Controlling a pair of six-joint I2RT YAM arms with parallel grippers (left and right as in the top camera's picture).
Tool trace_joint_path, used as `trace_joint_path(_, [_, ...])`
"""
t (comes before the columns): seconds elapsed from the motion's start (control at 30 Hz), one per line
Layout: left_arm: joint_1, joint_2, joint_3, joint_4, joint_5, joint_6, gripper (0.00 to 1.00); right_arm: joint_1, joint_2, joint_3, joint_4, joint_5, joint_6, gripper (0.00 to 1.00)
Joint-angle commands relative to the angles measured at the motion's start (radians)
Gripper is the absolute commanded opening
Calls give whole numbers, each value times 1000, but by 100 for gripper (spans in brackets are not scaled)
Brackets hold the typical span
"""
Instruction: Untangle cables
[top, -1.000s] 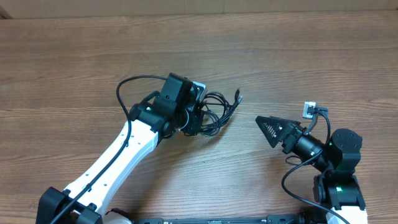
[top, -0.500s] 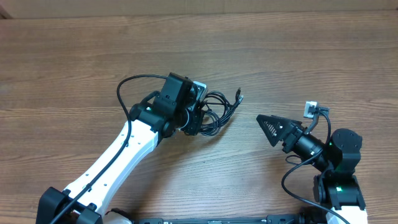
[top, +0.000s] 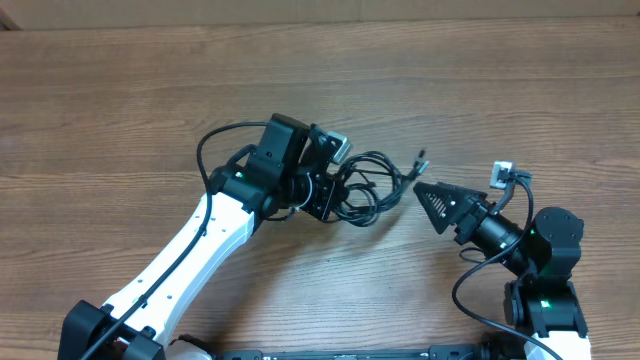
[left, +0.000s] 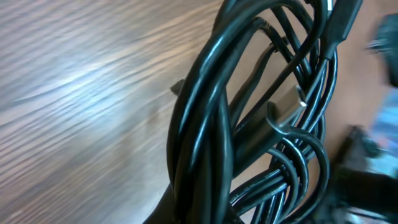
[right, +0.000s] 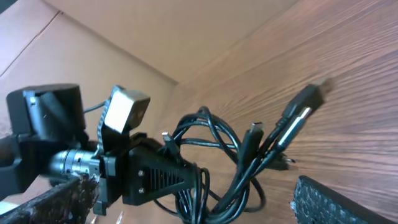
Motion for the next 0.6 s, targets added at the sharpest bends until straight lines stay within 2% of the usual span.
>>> trace_joint_path(0.0, [-5, 1, 0, 19, 188, 31, 4, 5, -2, 23, 16, -84, -13, 100])
trace_joint_path(0.2, [17, 1, 0, 69, 188, 52, 4, 5, -2, 23, 16, -159, 18, 100])
trace_joint_path(0.3, [66, 1, 0, 145, 188, 23, 4, 6, -2, 23, 5, -179, 84, 86])
trace_joint_path(0.47, [60, 1, 0, 201, 246, -1, 4, 6, -2, 23, 23, -184, 197, 75])
trace_joint_path(0.57, [47, 1, 0, 201, 258, -2, 4, 6, -2, 23, 27, -184, 200, 64])
